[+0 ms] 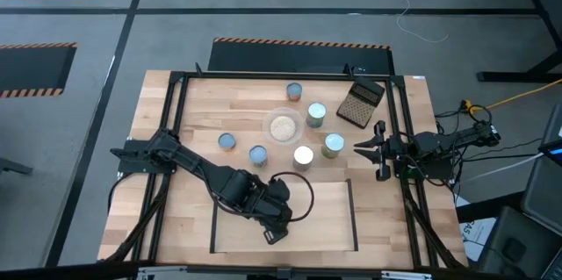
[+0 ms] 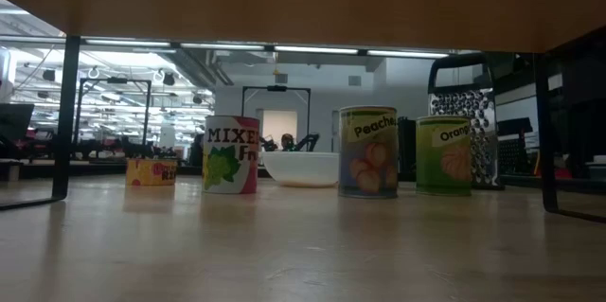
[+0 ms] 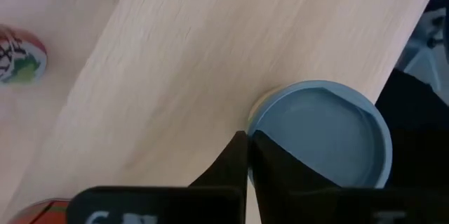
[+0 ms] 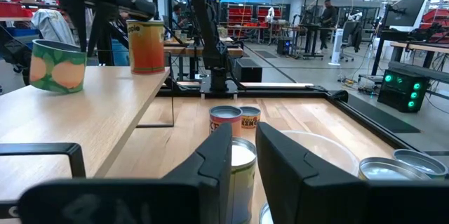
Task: Pick and place cans onto a shelf
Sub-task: Put the small canned peaches on the shelf, then put the canned pineapple rings on the shelf
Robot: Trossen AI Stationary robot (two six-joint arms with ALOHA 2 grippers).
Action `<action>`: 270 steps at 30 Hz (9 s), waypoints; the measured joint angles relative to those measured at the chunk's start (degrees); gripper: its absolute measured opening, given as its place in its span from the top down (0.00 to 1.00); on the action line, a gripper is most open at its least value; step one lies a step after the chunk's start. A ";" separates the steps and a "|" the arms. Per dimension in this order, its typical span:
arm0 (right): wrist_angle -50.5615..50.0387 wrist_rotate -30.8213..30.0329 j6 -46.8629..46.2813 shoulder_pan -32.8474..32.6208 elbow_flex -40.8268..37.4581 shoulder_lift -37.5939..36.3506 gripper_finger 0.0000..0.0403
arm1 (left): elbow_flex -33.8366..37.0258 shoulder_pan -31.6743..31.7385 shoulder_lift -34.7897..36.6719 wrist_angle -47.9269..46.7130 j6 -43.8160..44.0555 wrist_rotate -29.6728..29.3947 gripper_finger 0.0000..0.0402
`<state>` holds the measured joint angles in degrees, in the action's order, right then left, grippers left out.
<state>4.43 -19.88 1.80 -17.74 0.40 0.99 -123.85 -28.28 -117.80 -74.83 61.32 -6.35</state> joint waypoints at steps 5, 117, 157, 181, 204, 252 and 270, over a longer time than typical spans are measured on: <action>-0.01 0.00 0.00 -0.01 0.00 0.00 0.82 | 0.00 -0.28 0.00 0.00 0.24 -0.56 1.00; 0.00 0.00 0.00 0.00 0.00 0.02 0.82 | -9.62 3.65 1.52 -10.17 -5.27 3.64 0.79; 0.00 0.04 0.00 -0.02 0.00 0.50 0.82 | 45.05 49.74 41.24 -7.05 -51.38 -0.76 0.79; 0.00 0.00 0.20 0.00 0.00 0.50 0.82 | 67.75 51.25 40.57 16.89 -58.10 9.25 0.66; 0.00 0.00 0.20 -0.01 0.00 0.50 0.82 | 74.86 41.48 40.57 30.75 -32.61 4.23 0.66; 0.00 -0.02 0.20 0.00 0.00 0.48 0.82 | 81.74 41.40 35.87 41.13 -22.71 4.39 0.66; 0.00 -0.02 0.20 0.00 0.00 0.48 0.82 | 81.57 41.36 34.23 39.80 -22.76 3.96 0.82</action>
<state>4.43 -19.90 2.00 -17.74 0.40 1.48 -42.28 13.08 -83.57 -35.03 38.56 -2.39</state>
